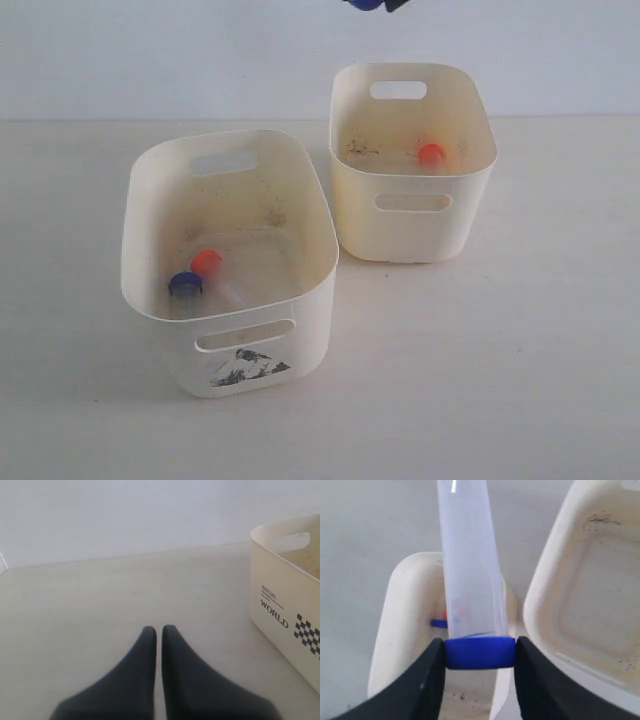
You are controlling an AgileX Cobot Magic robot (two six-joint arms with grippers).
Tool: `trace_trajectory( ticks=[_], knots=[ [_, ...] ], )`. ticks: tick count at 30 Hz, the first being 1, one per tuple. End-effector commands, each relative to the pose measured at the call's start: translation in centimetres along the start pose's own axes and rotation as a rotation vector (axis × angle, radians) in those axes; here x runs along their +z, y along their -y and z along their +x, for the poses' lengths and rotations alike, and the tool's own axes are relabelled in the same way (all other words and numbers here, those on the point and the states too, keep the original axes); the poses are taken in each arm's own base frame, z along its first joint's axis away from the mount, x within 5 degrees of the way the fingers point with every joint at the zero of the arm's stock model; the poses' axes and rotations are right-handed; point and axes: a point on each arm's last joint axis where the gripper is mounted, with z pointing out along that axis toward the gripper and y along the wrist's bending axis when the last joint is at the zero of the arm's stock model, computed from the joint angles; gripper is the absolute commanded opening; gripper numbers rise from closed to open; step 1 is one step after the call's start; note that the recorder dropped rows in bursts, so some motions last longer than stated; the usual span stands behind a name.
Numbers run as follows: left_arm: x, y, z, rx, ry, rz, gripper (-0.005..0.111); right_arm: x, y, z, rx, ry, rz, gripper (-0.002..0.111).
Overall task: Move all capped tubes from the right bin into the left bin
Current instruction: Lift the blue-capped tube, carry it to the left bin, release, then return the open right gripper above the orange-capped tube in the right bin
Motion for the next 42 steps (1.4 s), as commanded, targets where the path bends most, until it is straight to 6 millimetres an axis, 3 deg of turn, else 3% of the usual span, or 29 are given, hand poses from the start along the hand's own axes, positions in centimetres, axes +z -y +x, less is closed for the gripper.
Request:
trace_trajectory(
  ticks=[1,5,9,11,15,16,17,20,23,25,30,35,37,42],
  knots=[
    [0.0,0.0,-0.2,-0.023,0.015,0.002,0.004,2.1,-3.8,3.6,-0.061,-0.135,-0.043,0.0],
    [0.0,0.0,-0.2,-0.023,0.015,0.002,0.004,5.8,-6.8,7.1,-0.088,-0.208,-0.078,0.0],
    [0.0,0.0,-0.2,-0.023,0.015,0.002,0.004,8.8,-7.1,8.5,-0.091,-0.267,-0.068,0.007],
    [0.0,0.0,-0.2,-0.023,0.015,0.002,0.004,9.8,-6.9,8.6,-0.077,-0.288,-0.058,0.025],
    [0.0,0.0,-0.2,-0.023,0.015,0.002,0.004,11.1,-6.7,8.7,-0.073,-0.299,-0.053,0.08],
    [0.0,0.0,-0.2,-0.023,0.015,0.002,0.004,11.2,-6.6,8.7,-0.078,-0.295,-0.046,0.084],
    [0.0,0.0,-0.2,-0.023,0.015,0.002,0.004,11.4,-6.4,8.6,-0.091,-0.286,-0.028,0.082],
    [0.0,0.0,-0.2,-0.023,0.015,0.002,0.004,10.9,-5.5,7.6,-0.143,-0.229,0.056,0.06],
    [0.0,0.0,-0.2,-0.023,0.015,0.002,0.004,9.4,-4.3,5.4,-0.161,-0.147,0.132,0.036],
    [0.0,0.0,-0.2,-0.023,0.015,0.002,0.004,8.3,-3.0,3.7,-0.166,-0.082,0.192,0.03],
    [0.0,0.0,-0.2,-0.023,0.015,0.002,0.004,8.3,2.6,0.4,-0.08,-0.039,0.369,0.028],
    [0.0,0.0,-0.2,-0.023,0.015,0.002,0.004,12.0,7.7,-0.7,-0.044,-0.143,0.527,0.028],
    [0.0,0.0,-0.2,-0.023,0.015,0.002,0.004,13.5,8.9,-1.2,-0.072,-0.167,0.596,0.028],
    [0.0,0.0,-0.2,-0.023,0.015,0.002,0.004,16.6,10.1,-1.4,-0.051,-0.189,0.584,0.028]
  ],
)
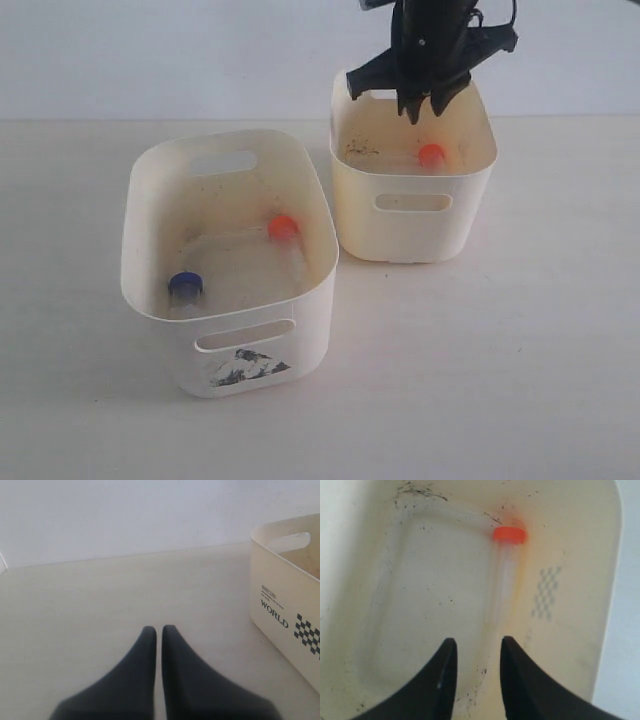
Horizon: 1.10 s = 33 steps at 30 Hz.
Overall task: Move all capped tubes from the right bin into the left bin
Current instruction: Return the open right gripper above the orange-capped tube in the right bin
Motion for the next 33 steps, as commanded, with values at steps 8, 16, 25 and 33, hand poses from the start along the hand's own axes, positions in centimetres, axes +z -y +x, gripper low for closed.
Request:
trace_trajectory(
  ticks=[8,16,25,33],
  knots=[
    [0.0,0.0,-0.2,-0.023,0.015,0.002,0.004,5.7,-0.2,-0.1,-0.026,-0.067,0.109,0.031],
    [0.0,0.0,-0.2,-0.023,0.015,0.002,0.004,6.2,0.0,-0.4,0.031,-0.025,0.144,0.054],
    [0.0,0.0,-0.2,-0.023,0.015,0.002,0.004,8.7,0.0,-1.0,0.065,0.055,0.162,0.054],
    [0.0,0.0,-0.2,-0.023,0.015,0.002,0.004,10.3,-0.2,-1.5,0.066,0.083,0.198,0.054]
  ],
)
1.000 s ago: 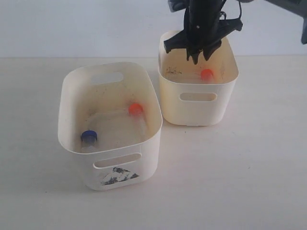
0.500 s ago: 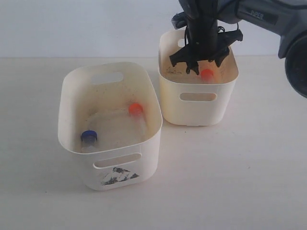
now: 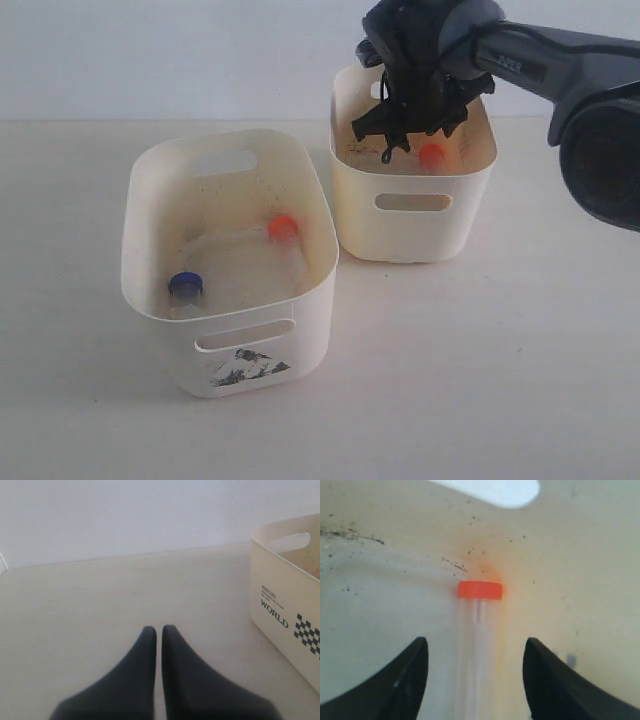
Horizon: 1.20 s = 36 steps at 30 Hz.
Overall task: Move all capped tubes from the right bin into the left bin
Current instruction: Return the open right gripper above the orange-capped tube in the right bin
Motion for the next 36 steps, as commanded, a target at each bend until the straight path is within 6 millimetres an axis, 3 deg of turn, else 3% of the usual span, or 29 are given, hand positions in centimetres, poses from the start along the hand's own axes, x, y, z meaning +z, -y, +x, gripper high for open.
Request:
trace_trajectory(
  ticks=[1,7,11,15,20,25,30,36],
  knots=[
    [0.0,0.0,-0.2,-0.023,0.015,0.002,0.004,1.0,0.1,0.0,0.024,0.007,0.012,0.054],
    [0.0,0.0,-0.2,-0.023,0.015,0.002,0.004,2.3,-0.6,0.3,0.013,0.005,0.005,0.055],
    [0.0,0.0,-0.2,-0.023,0.015,0.002,0.004,3.4,-0.9,0.7,0.008,-0.004,0.005,0.071],
    [0.0,0.0,-0.2,-0.023,0.015,0.002,0.004,3.7,-0.9,1.1,0.032,-0.031,0.018,0.072],
    [0.0,0.0,-0.2,-0.023,0.015,0.002,0.004,1.9,-0.4,0.3,0.053,-0.005,0.014,0.058],
    [0.0,0.0,-0.2,-0.023,0.015,0.002,0.004,-1.0,0.8,-0.5,0.092,0.012,-0.004,0.06],
    [0.0,0.0,-0.2,-0.023,0.015,0.002,0.004,-1.3,0.8,0.1,0.106,-0.063,0.001,0.059],
    [0.0,0.0,-0.2,-0.023,0.015,0.002,0.004,0.2,-0.1,1.6,0.082,-0.104,-0.011,0.059]
  ],
)
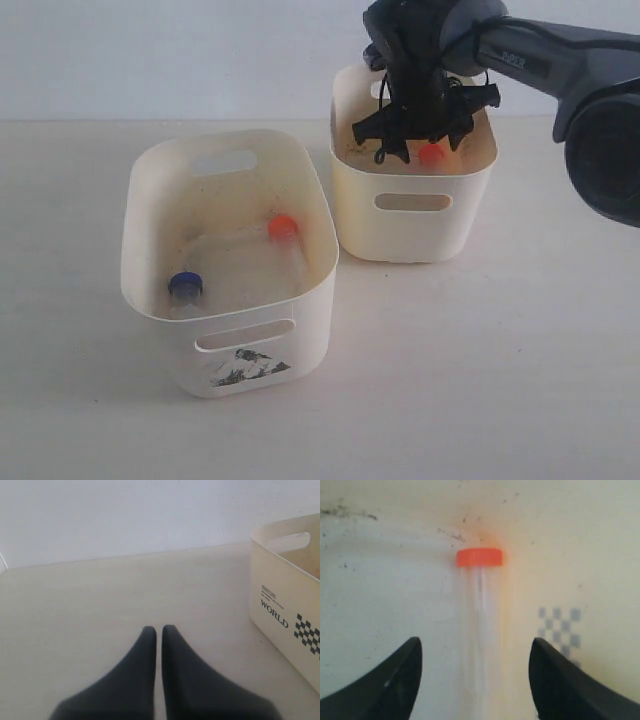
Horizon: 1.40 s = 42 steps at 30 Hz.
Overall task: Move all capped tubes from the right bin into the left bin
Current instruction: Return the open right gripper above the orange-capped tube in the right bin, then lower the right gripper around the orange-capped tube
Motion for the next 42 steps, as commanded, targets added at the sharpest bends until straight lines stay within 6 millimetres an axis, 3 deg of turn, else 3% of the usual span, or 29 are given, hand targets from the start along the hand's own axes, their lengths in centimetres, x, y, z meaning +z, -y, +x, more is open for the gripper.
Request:
trace_trajectory(
  ticks=[1,10,17,22,25,31,37,42],
  knots=[
    [0.0,0.0,-0.2,-0.023,0.015,0.002,0.004,0.7,-0.2,0.6,-0.002,-0.007,-0.003,0.059],
    [0.0,0.0,-0.2,-0.023,0.015,0.002,0.004,3.0,-0.6,1.6,-0.036,-0.04,0.039,0.059],
    [0.0,0.0,-0.2,-0.023,0.015,0.002,0.004,2.7,-1.1,1.9,-0.041,-0.052,0.051,0.059],
    [0.0,0.0,-0.2,-0.023,0.015,0.002,0.004,1.1,-1.8,1.8,-0.04,-0.03,0.035,0.059],
    [0.0,0.0,-0.2,-0.023,0.015,0.002,0.004,-0.8,-1.8,1.3,-0.029,0.005,0.019,0.059],
    [0.0,0.0,-0.2,-0.023,0.015,0.002,0.004,-3.4,-0.8,1.1,-0.012,-0.002,0.036,0.059],
    [0.0,0.0,-0.2,-0.023,0.015,0.002,0.004,-3.3,-0.9,1.5,-0.011,-0.041,0.023,0.059],
    [0.0,0.0,-0.2,-0.023,0.015,0.002,0.004,-0.4,-2.2,2.5,-0.037,-0.109,0.021,0.059]
  ],
)
